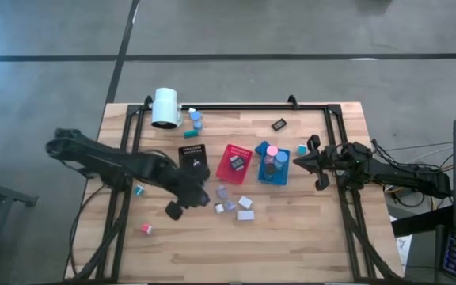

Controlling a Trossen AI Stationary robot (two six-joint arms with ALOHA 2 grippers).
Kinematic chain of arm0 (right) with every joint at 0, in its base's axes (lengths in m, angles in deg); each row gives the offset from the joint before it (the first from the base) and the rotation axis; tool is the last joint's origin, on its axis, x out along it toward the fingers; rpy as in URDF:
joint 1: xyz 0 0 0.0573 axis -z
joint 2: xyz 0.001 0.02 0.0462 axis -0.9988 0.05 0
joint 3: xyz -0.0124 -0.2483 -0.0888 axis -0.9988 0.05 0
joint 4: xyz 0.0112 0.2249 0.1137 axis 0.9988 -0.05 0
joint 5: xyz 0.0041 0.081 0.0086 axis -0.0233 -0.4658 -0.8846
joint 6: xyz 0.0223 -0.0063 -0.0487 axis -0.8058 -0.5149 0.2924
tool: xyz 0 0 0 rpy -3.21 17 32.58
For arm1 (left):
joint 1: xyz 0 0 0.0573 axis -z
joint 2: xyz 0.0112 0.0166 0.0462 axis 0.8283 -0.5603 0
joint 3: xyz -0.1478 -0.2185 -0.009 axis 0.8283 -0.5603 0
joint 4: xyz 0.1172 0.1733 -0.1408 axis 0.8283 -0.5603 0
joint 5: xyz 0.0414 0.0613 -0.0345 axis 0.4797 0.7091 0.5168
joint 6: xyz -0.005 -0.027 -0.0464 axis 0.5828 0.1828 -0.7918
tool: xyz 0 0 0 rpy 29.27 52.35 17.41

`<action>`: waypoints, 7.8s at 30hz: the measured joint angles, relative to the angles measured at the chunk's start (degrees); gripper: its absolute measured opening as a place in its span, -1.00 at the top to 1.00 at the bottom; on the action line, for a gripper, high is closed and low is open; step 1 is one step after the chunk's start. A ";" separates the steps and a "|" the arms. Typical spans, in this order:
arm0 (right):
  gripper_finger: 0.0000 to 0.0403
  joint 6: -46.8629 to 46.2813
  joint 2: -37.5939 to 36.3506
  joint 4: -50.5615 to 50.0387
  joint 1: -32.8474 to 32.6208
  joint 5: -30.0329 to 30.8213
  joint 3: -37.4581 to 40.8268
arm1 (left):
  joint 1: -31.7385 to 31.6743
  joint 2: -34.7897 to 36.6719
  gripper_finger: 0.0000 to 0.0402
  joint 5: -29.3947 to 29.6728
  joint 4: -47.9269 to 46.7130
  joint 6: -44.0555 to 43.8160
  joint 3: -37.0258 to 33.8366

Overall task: Pick & Place Office items
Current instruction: Put the bottom blue digital clock into the red bin, then put the white charger adapter into the black bin

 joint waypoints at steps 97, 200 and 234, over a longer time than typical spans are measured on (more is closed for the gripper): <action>0.96 0.45 -0.04 0.04 0.00 5.01 0.04 | -13.83 -12.48 0.30 15.60 28.19 -24.51 -1.84; 0.96 1.71 -0.11 0.59 0.00 5.01 0.04 | -15.13 61.32 0.98 12.49 49.86 -29.78 -58.33; 0.96 4.91 8.46 -9.94 -12.16 11.71 -12.98 | -15.17 61.64 0.98 11.84 51.86 -25.41 -60.19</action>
